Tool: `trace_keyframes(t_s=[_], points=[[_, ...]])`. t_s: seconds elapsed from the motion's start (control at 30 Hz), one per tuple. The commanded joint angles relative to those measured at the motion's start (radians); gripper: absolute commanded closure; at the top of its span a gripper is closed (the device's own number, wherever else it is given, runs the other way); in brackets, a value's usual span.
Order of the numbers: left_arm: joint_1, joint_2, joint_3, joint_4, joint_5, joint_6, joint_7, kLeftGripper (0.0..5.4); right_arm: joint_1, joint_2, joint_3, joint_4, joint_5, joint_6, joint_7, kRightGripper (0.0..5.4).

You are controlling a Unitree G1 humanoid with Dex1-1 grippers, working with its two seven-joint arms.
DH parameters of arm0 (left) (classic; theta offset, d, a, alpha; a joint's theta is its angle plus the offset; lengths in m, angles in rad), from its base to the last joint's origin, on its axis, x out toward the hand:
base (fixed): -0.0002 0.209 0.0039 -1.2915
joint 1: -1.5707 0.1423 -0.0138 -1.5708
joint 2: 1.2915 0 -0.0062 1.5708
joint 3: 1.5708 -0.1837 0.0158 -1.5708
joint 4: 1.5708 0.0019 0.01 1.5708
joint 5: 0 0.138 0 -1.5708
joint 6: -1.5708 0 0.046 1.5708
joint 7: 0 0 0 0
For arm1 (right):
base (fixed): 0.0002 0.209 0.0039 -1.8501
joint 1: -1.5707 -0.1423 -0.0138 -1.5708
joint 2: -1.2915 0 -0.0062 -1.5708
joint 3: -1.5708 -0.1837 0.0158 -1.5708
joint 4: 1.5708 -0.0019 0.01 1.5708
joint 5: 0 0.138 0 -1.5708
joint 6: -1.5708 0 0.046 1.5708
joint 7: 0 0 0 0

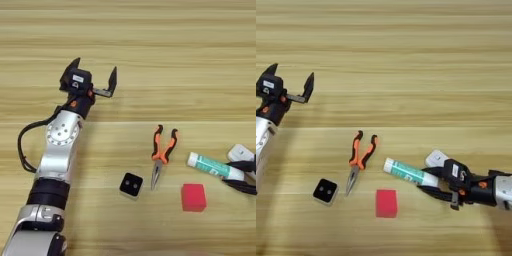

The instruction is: Move the objects on the table

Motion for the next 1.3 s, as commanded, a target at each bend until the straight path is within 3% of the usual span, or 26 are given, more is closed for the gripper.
trace_keyframes(t_s=[0.03, 0.2, 0.37, 0.57, 0.97, 1.3], points=[[-0.017, -0.005, 0.007, 0.008, 0.008, -0.004, 0.025, 0.00, -0.036, 0.005, -0.019, -0.059, 0.059, 0.032, 0.009, 3.70], [-0.012, -0.007, 0.005, 0.005, 0.005, -0.007, 0.031, 0.00, -0.085, 0.007, -0.010, -0.104, 0.092, 0.067, 0.019, 3.70], [0.021, 0.020, -0.038, -0.065, -0.018, -0.010, -0.075, 0.00, -0.162, 0.009, 0.027, -0.104, 0.084, 0.101, 0.050, 3.70], [0.042, 0.051, -0.049, -0.154, -0.076, 0.011, -0.196, 0.00, -0.247, 0.011, 0.072, -0.074, 0.070, 0.128, 0.089, 3.70], [0.095, 0.114, -0.067, -0.316, -0.251, 0.112, -0.431, 0.00, -0.325, -0.018, 0.117, -0.087, 0.058, 0.170, 0.159, 3.70], [0.159, 0.160, -0.136, -0.418, -0.296, 0.154, -0.592, 0.00, -0.383, -0.026, 0.133, -0.122, 0.052, 0.212, 0.197, 3.70]])
